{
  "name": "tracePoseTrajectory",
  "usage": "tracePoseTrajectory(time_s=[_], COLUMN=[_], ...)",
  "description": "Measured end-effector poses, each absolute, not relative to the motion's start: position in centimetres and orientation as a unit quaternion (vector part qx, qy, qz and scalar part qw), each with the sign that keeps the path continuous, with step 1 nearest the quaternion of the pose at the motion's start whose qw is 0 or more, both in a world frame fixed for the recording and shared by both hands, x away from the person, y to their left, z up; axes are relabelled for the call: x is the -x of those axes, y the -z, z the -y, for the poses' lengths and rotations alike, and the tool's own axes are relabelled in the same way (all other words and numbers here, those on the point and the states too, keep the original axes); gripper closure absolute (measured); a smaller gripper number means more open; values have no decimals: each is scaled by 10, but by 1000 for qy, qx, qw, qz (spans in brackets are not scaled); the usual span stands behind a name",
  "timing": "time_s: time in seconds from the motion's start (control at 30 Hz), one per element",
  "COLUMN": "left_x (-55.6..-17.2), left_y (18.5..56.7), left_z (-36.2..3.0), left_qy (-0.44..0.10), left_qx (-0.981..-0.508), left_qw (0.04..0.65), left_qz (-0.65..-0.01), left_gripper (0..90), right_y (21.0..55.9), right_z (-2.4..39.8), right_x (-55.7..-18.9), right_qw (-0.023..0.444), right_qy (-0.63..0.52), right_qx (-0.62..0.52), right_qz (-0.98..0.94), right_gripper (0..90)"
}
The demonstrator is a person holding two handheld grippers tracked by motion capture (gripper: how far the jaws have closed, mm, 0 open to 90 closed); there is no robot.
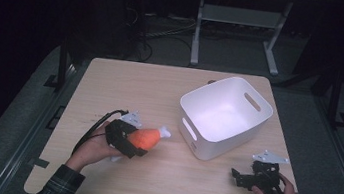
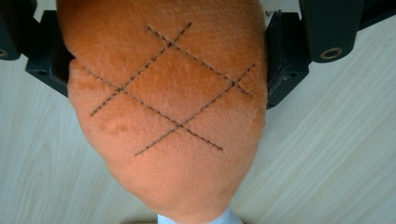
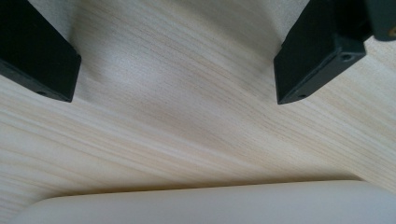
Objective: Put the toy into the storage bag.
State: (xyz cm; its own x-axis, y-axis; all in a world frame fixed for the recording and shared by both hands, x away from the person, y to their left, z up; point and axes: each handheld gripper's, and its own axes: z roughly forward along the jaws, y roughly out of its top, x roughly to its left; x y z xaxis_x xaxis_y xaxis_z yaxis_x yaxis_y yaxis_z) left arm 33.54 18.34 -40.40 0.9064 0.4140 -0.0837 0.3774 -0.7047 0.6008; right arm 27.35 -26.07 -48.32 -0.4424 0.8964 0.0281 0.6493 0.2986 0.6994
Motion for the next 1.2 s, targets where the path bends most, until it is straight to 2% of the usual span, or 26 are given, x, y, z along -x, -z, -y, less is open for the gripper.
tracePoseTrajectory(time_s=[0.57,1.2], left_x=[-341,-356], left_y=[375,324], left_z=[-190,-181], left_qy=[-25,-26], left_qx=[-914,-910], left_qw=[347,373], left_qz=[-207,-180], left_gripper=[209,209], right_y=[483,483], right_z=[261,261], right_x=[-273,-273], right_qw=[188,189], right_qy=[-328,-328], right_qx=[-493,-493], right_qz=[-783,-783], right_gripper=[2,2])
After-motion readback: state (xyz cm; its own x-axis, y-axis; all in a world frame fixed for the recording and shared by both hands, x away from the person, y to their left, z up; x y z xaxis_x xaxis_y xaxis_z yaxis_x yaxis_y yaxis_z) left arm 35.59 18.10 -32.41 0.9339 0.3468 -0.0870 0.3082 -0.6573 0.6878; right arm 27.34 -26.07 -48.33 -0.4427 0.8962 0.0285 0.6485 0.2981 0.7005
